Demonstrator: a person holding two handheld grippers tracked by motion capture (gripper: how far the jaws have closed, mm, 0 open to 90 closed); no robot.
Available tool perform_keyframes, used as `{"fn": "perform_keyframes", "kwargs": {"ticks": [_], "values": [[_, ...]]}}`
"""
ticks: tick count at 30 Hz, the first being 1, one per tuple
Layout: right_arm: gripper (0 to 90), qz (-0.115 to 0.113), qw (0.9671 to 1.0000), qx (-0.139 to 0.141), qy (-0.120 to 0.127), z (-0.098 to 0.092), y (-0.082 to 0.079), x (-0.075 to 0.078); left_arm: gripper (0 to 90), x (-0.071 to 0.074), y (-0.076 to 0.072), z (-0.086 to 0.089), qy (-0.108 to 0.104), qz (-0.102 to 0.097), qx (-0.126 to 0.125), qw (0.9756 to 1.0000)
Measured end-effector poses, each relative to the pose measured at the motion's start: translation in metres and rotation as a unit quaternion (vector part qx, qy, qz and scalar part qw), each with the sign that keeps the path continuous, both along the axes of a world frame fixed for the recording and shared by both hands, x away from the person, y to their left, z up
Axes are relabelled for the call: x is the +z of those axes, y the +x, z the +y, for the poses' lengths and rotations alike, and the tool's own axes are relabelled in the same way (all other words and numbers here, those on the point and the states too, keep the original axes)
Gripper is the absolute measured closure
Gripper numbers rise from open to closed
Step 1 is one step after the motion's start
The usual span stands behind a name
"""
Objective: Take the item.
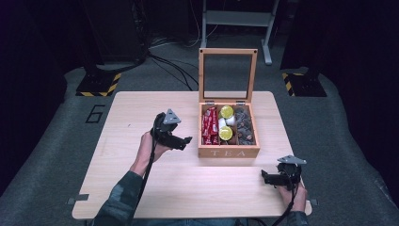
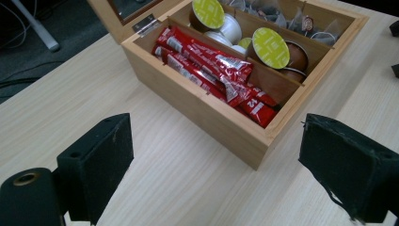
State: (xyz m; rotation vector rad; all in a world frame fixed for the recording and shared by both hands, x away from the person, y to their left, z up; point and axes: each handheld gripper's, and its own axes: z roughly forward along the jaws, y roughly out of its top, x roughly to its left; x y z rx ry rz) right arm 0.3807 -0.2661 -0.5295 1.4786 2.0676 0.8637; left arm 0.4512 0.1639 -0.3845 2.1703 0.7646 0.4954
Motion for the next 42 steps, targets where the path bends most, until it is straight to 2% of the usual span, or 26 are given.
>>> {"fn": "perform_keyframes", "kwargs": {"ticks": [15,21,27,31,34,39,42], "values": [[0.0,0.0,1.0,0.0,0.0,0.0,0.0,0.0,9.9,0.011,0.016,-0.041,0.005,-0.011,-0.03,0.9995],[0.0,-0.001,1.0,0.001,-0.001,0.0,0.0,0.0,9.5,0.007,0.022,-0.057,0.006,-0.006,-0.04,0.9992],[0.0,-0.001,1.0,0.001,-0.001,0.0,0.0,0.0,9.2,0.008,0.027,-0.074,0.013,-0.015,-0.053,0.9984],[0.0,0.0,1.0,0.0,0.0,0.0,0.0,0.0,8.8,0.009,0.032,-0.084,0.013,-0.011,-0.061,0.998],[0.0,-0.001,1.0,0.001,-0.001,0.0,0.0,0.0,8.8,0.009,0.034,-0.091,0.018,-0.015,-0.067,0.9975],[0.0,-0.001,1.0,0.001,-0.001,0.0,0.0,0.0,8.6,0.004,0.037,-0.1,0.016,-0.015,-0.069,0.9974],[0.0,-0.001,1.0,0.001,-0.001,0.0,0.0,0.0,8.6,-0.003,0.041,-0.107,0.027,-0.011,-0.074,0.9968]]}}
